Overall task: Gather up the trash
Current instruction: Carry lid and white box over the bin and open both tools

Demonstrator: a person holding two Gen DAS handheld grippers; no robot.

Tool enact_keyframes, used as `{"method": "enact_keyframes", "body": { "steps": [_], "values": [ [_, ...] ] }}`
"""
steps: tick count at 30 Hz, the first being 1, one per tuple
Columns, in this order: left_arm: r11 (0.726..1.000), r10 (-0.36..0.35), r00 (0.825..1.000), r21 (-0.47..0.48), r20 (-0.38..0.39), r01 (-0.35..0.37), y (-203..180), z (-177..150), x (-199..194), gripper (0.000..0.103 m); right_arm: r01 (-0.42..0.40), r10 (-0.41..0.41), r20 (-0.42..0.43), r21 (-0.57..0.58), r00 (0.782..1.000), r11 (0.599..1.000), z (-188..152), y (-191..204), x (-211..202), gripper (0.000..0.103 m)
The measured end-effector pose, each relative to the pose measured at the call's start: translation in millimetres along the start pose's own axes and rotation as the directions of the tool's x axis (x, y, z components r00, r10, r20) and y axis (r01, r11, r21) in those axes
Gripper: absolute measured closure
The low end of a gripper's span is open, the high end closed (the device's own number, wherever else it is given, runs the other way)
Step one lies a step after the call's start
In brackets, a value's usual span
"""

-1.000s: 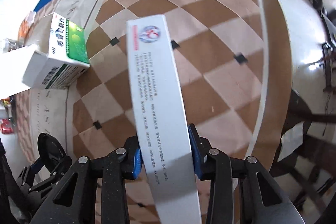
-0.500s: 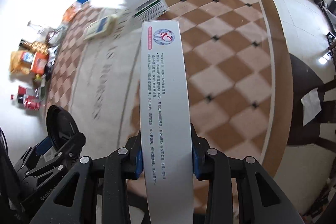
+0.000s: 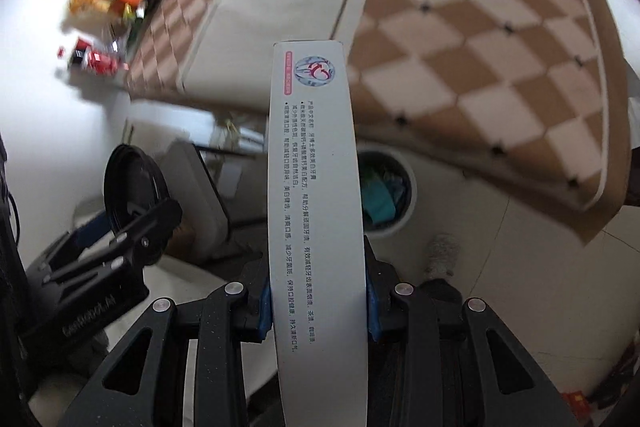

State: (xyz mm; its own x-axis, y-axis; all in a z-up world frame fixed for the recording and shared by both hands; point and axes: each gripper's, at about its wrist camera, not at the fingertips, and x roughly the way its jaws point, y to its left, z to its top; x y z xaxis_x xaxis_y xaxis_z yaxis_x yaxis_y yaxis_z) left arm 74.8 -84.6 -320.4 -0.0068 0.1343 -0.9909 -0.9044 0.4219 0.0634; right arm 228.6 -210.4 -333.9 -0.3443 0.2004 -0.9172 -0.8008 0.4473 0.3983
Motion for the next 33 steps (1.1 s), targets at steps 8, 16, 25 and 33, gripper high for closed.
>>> {"method": "enact_keyframes", "body": {
  "steps": [8,16,25,33],
  "values": [
    [0.999,0.01,0.988,0.033,-0.157,-0.005,-9.9,-19.8,125.7,0.016,0.05,-0.049,-0.162,-0.002,0.986,0.999,-53.9,-38.4,117.5,0.066],
    [0.995,-0.092,0.957,0.007,-0.275,0.098,-24.5,-4.4,275.8,0.016,0.075,-0.056,-0.22,0.079,0.974,0.994,-53.0,-102.1,247.9,0.066],
    [0.977,-0.212,0.9,-0.052,-0.381,0.208,-24.2,14.2,398.0,0.012,0.059,-0.025,-0.284,0.115,0.959,0.992,11.2,-149.6,374.3,0.066],
    [0.972,-0.236,0.897,-0.072,-0.373,0.225,-16.5,16.2,413.2,0.001,0.071,-0.037,-0.351,0.085,0.936,0.994,40.9,-160.8,446.5,0.065]
  ]
}}
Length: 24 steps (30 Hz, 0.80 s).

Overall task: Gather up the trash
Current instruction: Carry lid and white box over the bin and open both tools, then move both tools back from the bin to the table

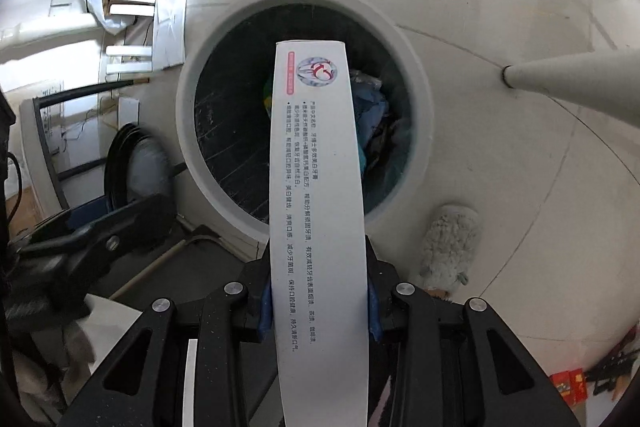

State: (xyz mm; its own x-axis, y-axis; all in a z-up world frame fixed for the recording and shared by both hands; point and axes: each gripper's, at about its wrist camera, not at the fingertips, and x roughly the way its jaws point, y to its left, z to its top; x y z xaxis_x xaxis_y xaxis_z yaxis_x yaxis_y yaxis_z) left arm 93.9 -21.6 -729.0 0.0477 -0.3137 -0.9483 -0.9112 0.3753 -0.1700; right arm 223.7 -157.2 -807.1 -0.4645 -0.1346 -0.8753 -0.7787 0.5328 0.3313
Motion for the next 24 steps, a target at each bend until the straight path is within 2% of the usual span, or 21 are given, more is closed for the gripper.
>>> {"method": "enact_keyframes", "body": {
  "steps": [3,4,6,10,12,20,24],
  "values": [
    [0.999,0.032,0.999,-0.009,0.026,-0.032,0.2,-2.2,-3.3,0.001,0.025,-0.025,0.009,-0.024,1.0,0.999,7.5,3.7,2.1,0.064],
    [0.999,0.036,0.999,-0.014,0.033,-0.036,1.8,-2.8,-3.7,0.001,0.037,-0.036,0.014,-0.024,0.999,0.999,7.9,4.4,1.6,0.06],
    [0.999,0.045,0.998,-0.026,0.043,-0.044,2.5,-7.2,-9.1,0.001,0.063,-0.062,0.028,-0.025,0.998,0.998,7.2,6.0,-2.5,0.028],
    [0.993,0.114,0.99,-0.025,0.088,-0.112,0.8,-16.3,-20.4,0.001,0.133,-0.13,0.077,-0.034,0.989,0.991,2.1,13.2,-17.9,0.016],
    [0.991,0.134,0.984,-0.028,0.115,-0.131,0.0,-23.6,-29.1,0.001,0.163,-0.16,0.094,-0.032,0.983,0.986,-1.6,17.0,-26.6,0.003],
    [0.98,0.196,0.965,-0.047,0.172,-0.191,-3.8,-53.9,-67.6,0.001,0.258,-0.249,0.195,-0.021,0.949,0.966,-34.0,35.8,-75.1,0.0],
    [0.977,0.211,0.959,-0.049,0.189,-0.206,-8.1,-72.4,-91.6,0.001,0.267,-0.256,0.216,-0.021,0.942,0.964,-53.7,43.6,-101.9,0.0]
  ]
}}
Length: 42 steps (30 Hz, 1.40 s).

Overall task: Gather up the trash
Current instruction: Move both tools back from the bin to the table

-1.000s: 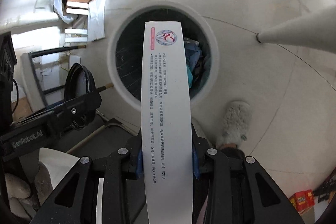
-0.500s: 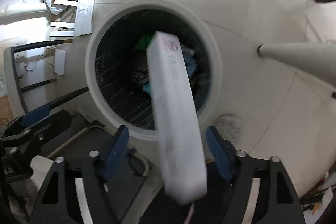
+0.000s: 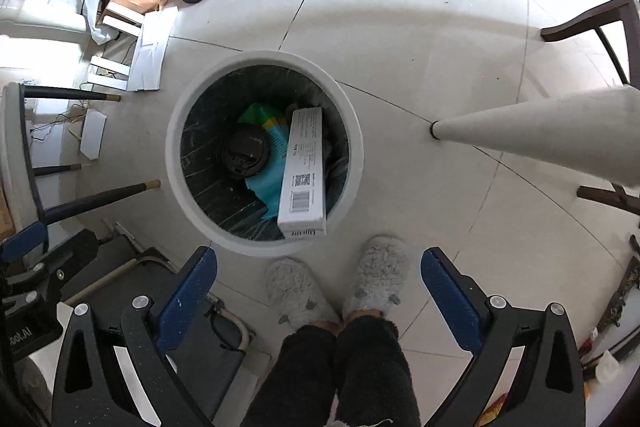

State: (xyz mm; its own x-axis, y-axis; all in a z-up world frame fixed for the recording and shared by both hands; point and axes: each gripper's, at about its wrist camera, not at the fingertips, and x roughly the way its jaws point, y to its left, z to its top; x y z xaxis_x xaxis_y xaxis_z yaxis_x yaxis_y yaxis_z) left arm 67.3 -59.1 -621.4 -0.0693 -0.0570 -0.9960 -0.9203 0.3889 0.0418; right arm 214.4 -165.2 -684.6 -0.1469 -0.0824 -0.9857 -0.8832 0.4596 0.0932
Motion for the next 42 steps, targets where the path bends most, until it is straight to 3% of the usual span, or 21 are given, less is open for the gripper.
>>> {"method": "enact_keyframes", "body": {
  "steps": [6,16,30,35,42],
  "values": [
    [1.0,-0.006,1.0,-0.025,0.009,0.006,5.2,-23.6,-50.1,0.001,-0.012,0.012,0.041,-0.007,0.999,1.0,-24.7,6.8,-64.0,0.0],
    [0.999,-0.017,0.996,-0.035,0.084,0.02,8.4,-59.4,-169.3,0.001,-0.039,0.041,0.091,-0.016,0.995,0.999,-67.9,10.0,-201.5,0.0],
    [0.998,-0.032,0.981,-0.038,0.193,0.041,30.3,-72.8,-294.5,0.001,-0.094,0.101,0.144,-0.055,0.984,0.994,-99.8,27.5,-364.2,0.0],
    [0.998,-0.031,0.956,-0.038,0.293,0.044,25.5,-45.0,-346.3,0.001,-0.158,0.16,0.2,-0.028,0.967,0.987,-83.2,26.4,-413.4,0.0],
    [0.998,-0.012,0.895,-0.051,0.446,0.039,3.3,42.5,-420.4,0.001,-0.214,0.194,0.331,0.024,0.923,0.977,1.4,0.0,-496.0,0.0]
  ]
}}
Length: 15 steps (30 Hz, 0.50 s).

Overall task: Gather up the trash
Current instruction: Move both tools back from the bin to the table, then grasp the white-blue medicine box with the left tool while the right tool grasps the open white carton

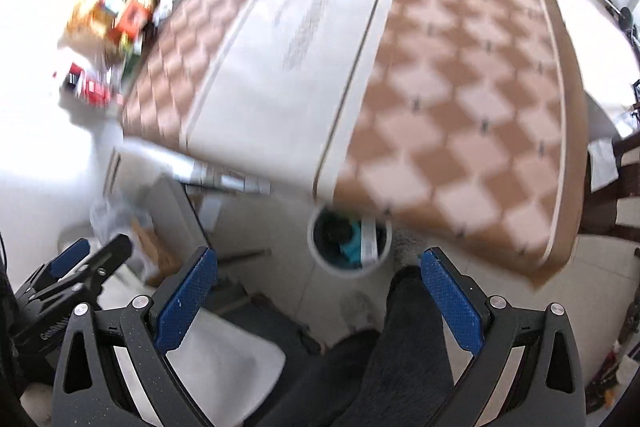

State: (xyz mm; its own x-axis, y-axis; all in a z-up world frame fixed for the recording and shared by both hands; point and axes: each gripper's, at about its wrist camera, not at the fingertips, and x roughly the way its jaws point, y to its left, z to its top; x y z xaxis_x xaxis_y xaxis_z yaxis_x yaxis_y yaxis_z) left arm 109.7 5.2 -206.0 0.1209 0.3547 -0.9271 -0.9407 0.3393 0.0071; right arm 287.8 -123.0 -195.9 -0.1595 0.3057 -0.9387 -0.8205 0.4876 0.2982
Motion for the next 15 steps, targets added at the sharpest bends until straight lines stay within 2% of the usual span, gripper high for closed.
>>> {"method": "enact_keyframes", "body": {
  "steps": [2,5,8,11,12,15],
  "values": [
    [1.0,0.005,1.0,-0.023,0.027,-0.005,-8.8,39.1,3.1,0.001,-0.001,0.0,0.028,0.014,1.0,1.0,34.5,-7.7,-2.3,0.0],
    [0.998,0.032,0.999,-0.056,0.041,-0.03,-23.7,89.4,12.7,0.0,0.009,-0.01,0.061,0.025,0.998,1.0,116.9,-29.6,2.4,0.0],
    [0.993,0.042,0.999,-0.109,0.015,-0.04,-38.6,139.4,39.9,0.0,0.06,-0.06,0.075,-0.009,0.995,0.998,187.6,-42.9,20.6,0.0],
    [0.988,0.07,0.997,-0.133,-0.025,-0.072,-58.0,183.0,79.1,0.0,0.135,-0.129,0.08,-0.069,0.988,0.988,256.4,-56.9,56.2,0.0],
    [0.987,0.077,0.996,-0.137,-0.041,-0.082,-64.2,193.6,92.2,0.0,0.141,-0.136,0.071,-0.082,0.988,0.987,281.6,-65.3,75.6,0.0],
    [0.983,0.098,0.991,-0.146,-0.096,-0.111,-81.1,224.0,135.3,0.0,0.145,-0.139,0.062,-0.1,0.988,0.984,327.8,-80.9,119.7,0.0]
  ]
}}
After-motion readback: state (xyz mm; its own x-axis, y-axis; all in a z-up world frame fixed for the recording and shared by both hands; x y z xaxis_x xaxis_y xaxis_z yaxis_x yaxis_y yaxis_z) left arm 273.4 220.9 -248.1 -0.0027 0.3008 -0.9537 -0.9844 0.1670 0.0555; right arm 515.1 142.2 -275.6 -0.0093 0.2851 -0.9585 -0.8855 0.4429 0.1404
